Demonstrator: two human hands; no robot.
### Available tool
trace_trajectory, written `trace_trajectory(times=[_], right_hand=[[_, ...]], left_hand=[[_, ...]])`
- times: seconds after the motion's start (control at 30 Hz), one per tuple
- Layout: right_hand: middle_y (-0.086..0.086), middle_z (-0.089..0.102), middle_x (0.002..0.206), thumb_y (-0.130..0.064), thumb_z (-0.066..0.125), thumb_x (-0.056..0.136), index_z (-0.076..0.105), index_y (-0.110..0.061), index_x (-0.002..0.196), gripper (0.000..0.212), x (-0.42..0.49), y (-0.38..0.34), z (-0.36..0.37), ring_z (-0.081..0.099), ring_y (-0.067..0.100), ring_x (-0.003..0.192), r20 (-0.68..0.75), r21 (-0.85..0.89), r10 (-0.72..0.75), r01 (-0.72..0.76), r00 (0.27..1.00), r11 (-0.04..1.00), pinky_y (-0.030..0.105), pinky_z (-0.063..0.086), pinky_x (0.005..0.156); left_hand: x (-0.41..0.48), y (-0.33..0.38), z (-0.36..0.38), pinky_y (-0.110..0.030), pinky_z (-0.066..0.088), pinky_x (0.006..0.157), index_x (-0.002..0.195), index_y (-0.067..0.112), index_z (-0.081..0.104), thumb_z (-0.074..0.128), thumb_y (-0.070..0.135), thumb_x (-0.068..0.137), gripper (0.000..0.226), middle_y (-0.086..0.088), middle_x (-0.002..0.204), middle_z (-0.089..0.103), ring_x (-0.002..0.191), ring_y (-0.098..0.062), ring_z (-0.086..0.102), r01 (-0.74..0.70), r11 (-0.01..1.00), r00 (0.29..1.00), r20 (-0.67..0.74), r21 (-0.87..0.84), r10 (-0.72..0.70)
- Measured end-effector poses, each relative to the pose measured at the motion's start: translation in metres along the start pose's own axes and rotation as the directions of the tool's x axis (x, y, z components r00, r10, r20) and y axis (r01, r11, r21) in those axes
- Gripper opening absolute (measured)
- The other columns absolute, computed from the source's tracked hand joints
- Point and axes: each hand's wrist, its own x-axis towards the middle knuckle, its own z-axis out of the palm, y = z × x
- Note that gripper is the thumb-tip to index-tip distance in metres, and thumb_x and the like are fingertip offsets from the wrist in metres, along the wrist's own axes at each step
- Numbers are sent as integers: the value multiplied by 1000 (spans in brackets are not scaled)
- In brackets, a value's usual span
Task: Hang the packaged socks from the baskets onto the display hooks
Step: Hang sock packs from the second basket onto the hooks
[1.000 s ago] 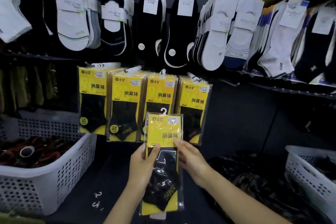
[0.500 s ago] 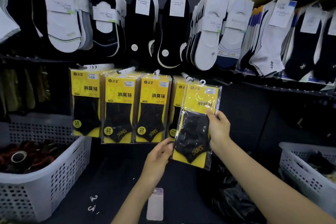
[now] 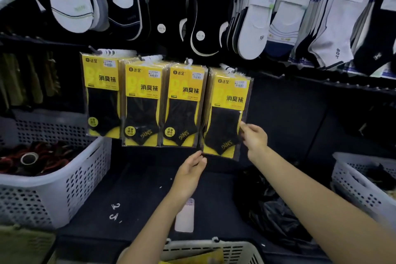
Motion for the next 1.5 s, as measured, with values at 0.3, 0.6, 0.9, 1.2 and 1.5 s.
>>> trace_trajectory(times=[0.3,0.6,0.9,1.2,1.5], right_hand=[[7,57,113,-25,63,91,53,-8,126,40,-76,147,-64,55,21,104,274,-218,299,-244,914,945,36,45,95],[20,65,116,-15,70,85,63,5,114,36,-136,277,-125,60,22,96,319,-647,537,-235,781,726,9,43,62],[3,56,111,-27,82,73,58,-7,114,52,-150,315,-144,55,15,105,632,-769,602,297,488,566,25,45,90],[-2,58,123,-55,75,70,57,-27,121,61,-167,350,-146,46,21,116,622,-760,592,577,513,300,28,40,88],[-11,60,109,-31,76,79,62,-19,118,42,-147,292,-128,57,13,109,651,-691,483,196,586,695,22,45,87]], left_hand=[[-51,-63,-18,-4,42,69,136,15,47,52,26,96,42,-4,136,51,105,-5,50,168,963,986,-45,212,-162],[-145,-183,-65,-11,46,72,131,8,51,57,23,93,41,-6,130,53,105,-13,54,468,810,883,-145,354,-446],[-201,-244,-75,-12,43,74,122,36,54,74,45,71,55,9,124,47,110,-10,50,441,730,855,3,522,-518],[-218,-256,-68,-14,47,59,110,19,53,78,10,74,45,8,76,45,67,-4,54,396,730,849,81,556,-522],[-178,-198,-60,-24,38,94,143,17,31,80,27,72,87,1,139,42,126,-17,42,479,860,838,-381,175,-389]])
